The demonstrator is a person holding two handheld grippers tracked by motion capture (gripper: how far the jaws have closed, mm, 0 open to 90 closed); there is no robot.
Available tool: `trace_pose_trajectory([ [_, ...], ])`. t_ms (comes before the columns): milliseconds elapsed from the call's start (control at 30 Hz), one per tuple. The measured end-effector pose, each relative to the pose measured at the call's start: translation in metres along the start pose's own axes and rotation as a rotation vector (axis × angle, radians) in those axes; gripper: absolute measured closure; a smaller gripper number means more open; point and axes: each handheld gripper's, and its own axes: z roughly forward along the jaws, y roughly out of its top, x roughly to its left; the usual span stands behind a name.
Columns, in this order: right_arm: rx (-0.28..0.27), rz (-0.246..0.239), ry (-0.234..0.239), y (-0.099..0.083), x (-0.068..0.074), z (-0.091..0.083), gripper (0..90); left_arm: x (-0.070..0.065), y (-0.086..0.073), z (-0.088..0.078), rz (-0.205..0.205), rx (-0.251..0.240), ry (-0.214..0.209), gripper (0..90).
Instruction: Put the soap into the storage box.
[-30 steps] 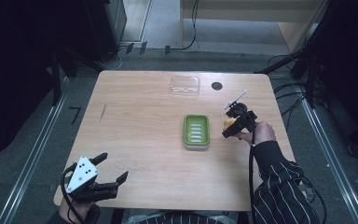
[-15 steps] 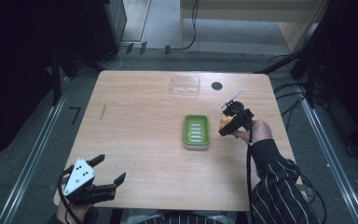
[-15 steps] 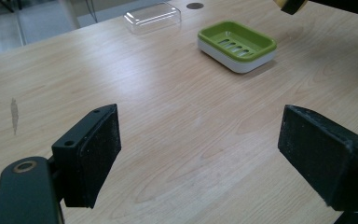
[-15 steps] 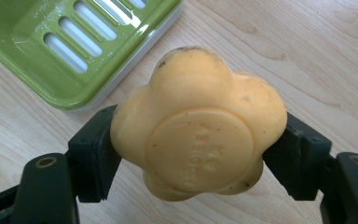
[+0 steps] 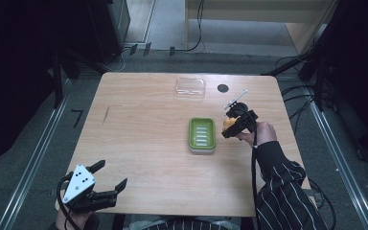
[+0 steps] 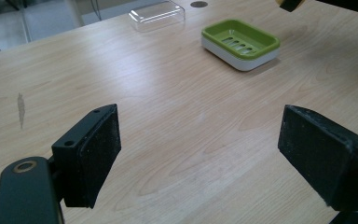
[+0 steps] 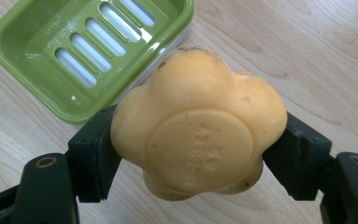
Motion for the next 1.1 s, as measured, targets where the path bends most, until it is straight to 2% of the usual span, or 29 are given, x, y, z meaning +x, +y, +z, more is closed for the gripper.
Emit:
trace_pose_trajectory([
  [200,-0.008,-0.013,0.002,0.008,0.004,0.002,26.7,0.000,-0.001,-0.001,-0.001,-0.002,0.004,13.6],
  [400,-0.014,-0.047,0.008,0.017,0.012,0.004,26.7,0.001,-0.001,-0.001,-0.004,0.000,0.003,13.6],
  [1100,-0.024,-0.090,0.025,0.031,0.023,0.011,26.7,0.001,-0.005,-0.009,-0.017,0.005,0.029,13.5],
])
